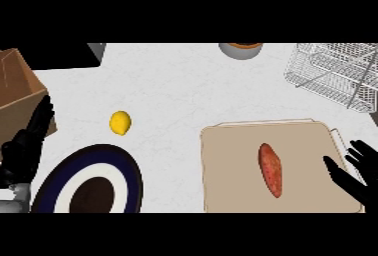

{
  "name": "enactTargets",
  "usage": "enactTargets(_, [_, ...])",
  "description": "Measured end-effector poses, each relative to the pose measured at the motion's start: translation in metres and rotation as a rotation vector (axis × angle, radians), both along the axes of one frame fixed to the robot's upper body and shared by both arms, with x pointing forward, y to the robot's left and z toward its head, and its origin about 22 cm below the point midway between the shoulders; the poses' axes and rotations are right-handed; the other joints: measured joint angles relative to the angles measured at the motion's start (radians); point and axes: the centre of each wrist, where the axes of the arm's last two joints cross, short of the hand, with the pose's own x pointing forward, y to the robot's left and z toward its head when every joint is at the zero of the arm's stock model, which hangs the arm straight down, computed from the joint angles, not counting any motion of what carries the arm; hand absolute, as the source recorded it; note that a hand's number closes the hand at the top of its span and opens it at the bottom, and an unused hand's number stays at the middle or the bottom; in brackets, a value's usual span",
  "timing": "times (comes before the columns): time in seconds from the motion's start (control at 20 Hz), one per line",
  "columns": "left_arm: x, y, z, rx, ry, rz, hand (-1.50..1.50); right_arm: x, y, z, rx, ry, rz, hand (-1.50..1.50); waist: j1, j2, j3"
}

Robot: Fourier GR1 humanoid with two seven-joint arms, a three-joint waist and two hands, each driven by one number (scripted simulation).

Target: Pick the sweet potato from the tray and place it in the tiered basket

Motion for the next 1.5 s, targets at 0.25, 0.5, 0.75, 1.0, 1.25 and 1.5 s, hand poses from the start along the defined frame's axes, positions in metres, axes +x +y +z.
enactTargets(0.25, [0.011,-0.008,0.005,0.005,0.001,-0.033,0.00,-0.038,-0.011,0.042,-0.075,0.083,0.007,-1.50,0.028,0.001,-0.001])
enactTargets(0.5, [0.020,-0.019,0.005,0.004,-0.007,-0.054,0.00,-0.039,-0.015,0.084,-0.174,0.281,0.223,-1.50,0.048,0.005,-0.002])
enactTargets(0.75, [0.024,-0.029,0.001,-0.003,-0.011,-0.072,0.00,-0.017,-0.005,0.128,-0.235,0.450,0.359,-1.50,0.067,0.008,-0.001])
enactTargets(1.0, [0.026,-0.033,0.002,0.002,-0.006,-0.075,0.00,0.017,0.013,0.154,-0.245,0.552,0.379,-1.50,0.077,0.008,0.000])
enactTargets(1.25, [0.025,-0.028,0.001,0.003,-0.009,-0.082,0.00,0.041,0.026,0.148,-0.210,0.629,0.412,-1.50,0.078,0.007,0.001])
enactTargets(1.5, [0.028,-0.030,0.002,0.005,-0.014,-0.080,0.00,0.054,0.040,0.136,-0.201,0.694,0.456,-1.50,0.075,0.007,0.001])
